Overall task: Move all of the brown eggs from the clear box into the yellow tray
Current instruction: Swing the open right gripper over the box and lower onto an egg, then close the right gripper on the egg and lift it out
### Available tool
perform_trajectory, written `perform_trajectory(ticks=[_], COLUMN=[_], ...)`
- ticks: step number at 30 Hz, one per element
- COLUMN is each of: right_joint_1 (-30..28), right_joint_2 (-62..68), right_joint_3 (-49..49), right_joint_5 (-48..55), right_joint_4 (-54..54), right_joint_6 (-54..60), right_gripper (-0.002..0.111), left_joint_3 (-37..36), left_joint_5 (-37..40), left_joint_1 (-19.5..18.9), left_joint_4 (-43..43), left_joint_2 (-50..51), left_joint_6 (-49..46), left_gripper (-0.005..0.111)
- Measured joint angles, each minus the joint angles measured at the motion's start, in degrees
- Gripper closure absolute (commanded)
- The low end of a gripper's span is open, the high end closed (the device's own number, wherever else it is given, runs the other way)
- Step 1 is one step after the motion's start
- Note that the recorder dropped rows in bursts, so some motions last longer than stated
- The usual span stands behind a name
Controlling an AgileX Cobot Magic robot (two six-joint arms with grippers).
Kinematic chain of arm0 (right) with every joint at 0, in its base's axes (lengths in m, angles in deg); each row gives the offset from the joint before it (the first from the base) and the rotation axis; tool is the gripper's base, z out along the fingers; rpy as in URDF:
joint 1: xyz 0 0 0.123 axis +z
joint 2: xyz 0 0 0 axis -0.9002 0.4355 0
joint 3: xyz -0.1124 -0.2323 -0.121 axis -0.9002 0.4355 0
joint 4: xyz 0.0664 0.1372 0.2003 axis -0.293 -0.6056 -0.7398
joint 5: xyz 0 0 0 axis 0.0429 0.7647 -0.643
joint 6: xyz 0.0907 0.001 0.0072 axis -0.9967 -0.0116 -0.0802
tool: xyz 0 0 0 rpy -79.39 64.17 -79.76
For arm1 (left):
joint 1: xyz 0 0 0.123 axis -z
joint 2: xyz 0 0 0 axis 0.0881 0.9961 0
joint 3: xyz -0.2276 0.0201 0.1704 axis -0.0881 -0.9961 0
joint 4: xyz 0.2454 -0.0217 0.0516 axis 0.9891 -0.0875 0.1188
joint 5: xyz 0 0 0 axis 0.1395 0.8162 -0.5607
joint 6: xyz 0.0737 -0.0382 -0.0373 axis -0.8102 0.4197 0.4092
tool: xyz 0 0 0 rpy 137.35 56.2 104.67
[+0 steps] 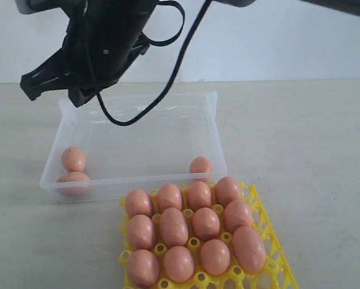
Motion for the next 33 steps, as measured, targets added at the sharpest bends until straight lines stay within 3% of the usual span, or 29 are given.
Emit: perform_trajectory(ticks=[2, 4, 7, 22, 33], right_joint_1=[0.0, 0.0, 0.0, 0.0, 0.0], right_joint_2=[4.3, 8.5, 11.9, 21.1, 24.5], right_joint_3=[-4.2, -7.0, -8.3, -9.0, -9.2], right_joint_5=[-0.6, -0.7, -0.8, -13.9, -17.7], right_joint_4=[-0.8, -1.7, -2.5, -3.0, -0.6], right_joint_6=[0.0, 0.0, 0.0, -0.5, -0.8], right_gripper=[0.094, 0.073, 0.059, 0.058, 0.058], left_joint_3=[0.0, 0.0, 0.0, 0.0, 0.0], left_joint_5=[0.0, 0.0, 0.0, 0.0, 0.0], left_joint_1=[0.0, 0.0, 0.0, 0.0, 0.0], left_joint_4=[0.0, 0.0, 0.0, 0.0, 0.0], left_joint_2=[0.0, 0.0, 0.0, 0.0, 0.0], left_joint_6=[0.0, 0.0, 0.0, 0.0, 0.0], left_gripper=[0.103, 0.103, 0.103, 0.103, 0.103])
